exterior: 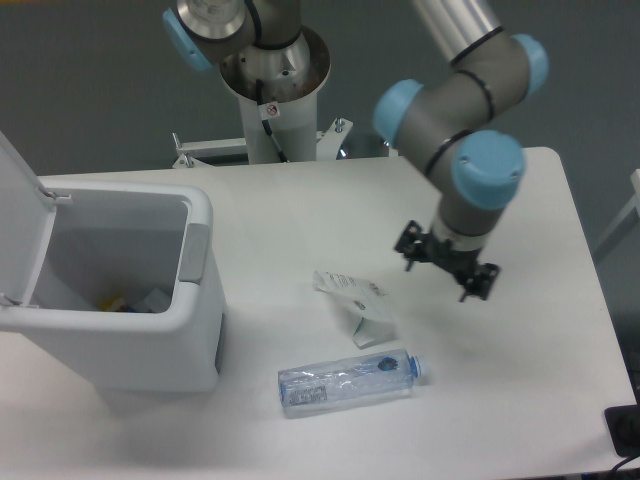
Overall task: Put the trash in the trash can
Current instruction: 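Move the gripper over the crumpled white paper, then lower the gripper and close it on the crumpled white paper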
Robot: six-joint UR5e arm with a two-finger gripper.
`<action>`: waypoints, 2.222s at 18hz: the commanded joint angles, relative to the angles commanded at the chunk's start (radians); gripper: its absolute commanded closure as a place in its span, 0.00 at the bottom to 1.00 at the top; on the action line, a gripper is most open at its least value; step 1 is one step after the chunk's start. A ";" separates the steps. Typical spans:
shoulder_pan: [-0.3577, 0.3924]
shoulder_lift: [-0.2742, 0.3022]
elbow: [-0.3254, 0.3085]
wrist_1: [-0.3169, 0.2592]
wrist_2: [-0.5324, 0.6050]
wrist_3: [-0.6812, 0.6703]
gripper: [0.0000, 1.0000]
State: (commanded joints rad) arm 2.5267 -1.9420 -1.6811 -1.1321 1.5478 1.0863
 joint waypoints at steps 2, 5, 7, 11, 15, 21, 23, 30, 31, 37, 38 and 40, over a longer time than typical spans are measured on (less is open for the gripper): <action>-0.019 0.000 -0.008 0.000 -0.003 -0.093 0.00; -0.061 -0.015 -0.014 0.006 -0.003 -0.279 0.00; -0.074 -0.029 -0.014 0.011 -0.002 -0.377 0.00; -0.092 -0.077 -0.014 0.067 0.024 -0.453 0.00; -0.115 -0.113 -0.012 0.090 0.092 -0.508 0.13; -0.120 -0.117 -0.005 0.087 0.170 -0.511 0.91; -0.120 -0.109 0.001 0.086 0.173 -0.508 0.99; -0.112 -0.088 0.024 0.071 0.160 -0.493 1.00; -0.109 -0.078 0.024 0.068 0.158 -0.490 1.00; -0.063 -0.002 0.069 0.060 0.089 -0.396 1.00; -0.063 0.006 0.095 0.060 0.053 -0.396 1.00; -0.068 0.049 0.170 0.029 -0.076 -0.399 1.00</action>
State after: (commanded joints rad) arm 2.4590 -1.8931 -1.5113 -1.1027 1.4717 0.6872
